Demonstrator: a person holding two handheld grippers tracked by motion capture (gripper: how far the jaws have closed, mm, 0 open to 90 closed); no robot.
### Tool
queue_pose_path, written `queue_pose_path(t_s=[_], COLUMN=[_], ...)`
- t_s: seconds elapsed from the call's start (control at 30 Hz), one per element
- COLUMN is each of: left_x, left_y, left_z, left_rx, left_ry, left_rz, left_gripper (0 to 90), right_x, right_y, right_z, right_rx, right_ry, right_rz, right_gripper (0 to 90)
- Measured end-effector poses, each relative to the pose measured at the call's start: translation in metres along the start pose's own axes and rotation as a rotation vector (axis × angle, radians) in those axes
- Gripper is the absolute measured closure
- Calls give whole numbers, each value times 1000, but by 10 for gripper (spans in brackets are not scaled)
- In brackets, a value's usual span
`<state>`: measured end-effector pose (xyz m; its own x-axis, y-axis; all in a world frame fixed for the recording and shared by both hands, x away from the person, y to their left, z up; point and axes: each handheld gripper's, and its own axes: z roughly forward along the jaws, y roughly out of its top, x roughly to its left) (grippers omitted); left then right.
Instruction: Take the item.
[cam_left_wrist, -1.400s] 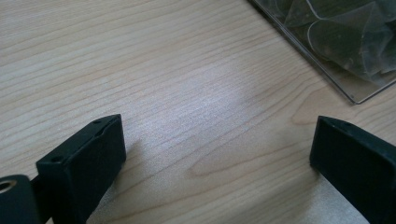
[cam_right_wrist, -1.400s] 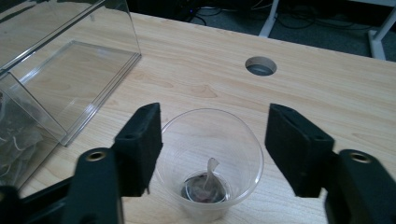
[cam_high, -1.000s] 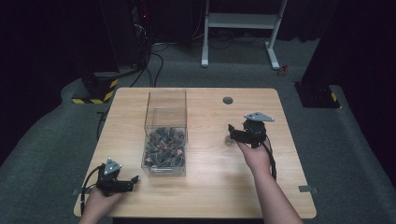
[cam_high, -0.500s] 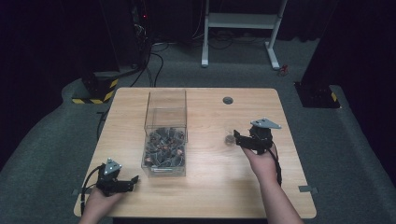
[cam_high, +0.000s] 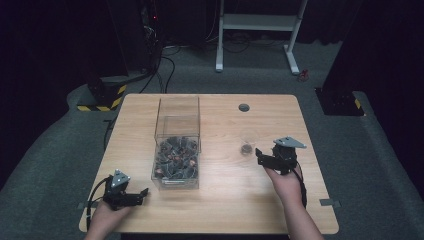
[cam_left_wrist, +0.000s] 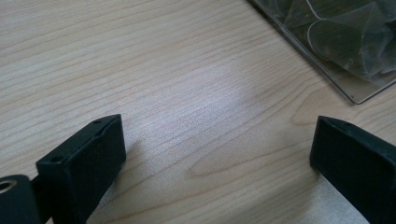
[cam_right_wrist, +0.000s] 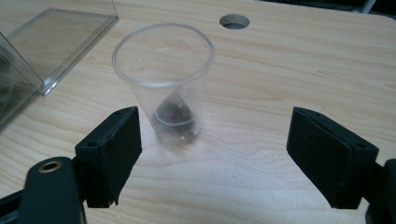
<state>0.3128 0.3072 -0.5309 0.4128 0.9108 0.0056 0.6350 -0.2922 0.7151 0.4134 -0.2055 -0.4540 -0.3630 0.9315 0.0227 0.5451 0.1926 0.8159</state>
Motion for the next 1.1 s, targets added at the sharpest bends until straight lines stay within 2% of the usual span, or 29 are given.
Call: queue_pose_path(t_s=[0.43, 0.6, 0.83, 1.1], left_x=[0, 0, 0, 0], left_y=[0, 0, 0, 0], left_z=[0, 0, 0, 0], left_rx=[-1, 0, 0, -1], left_ry=[-1, -1, 0, -1], left_rz=[0, 0, 1, 0], left_gripper=[38, 38, 38, 38], right_x=[-9, -13, -18, -24], right_y=[-42, -61, -88, -104], right_z=[-4, -6, -11, -27], right_rx=[62, 72, 108, 165], right_ry=[-32, -64, -78, -76], right_rz=[7, 0, 22, 23], right_gripper=[176, 152, 143, 152])
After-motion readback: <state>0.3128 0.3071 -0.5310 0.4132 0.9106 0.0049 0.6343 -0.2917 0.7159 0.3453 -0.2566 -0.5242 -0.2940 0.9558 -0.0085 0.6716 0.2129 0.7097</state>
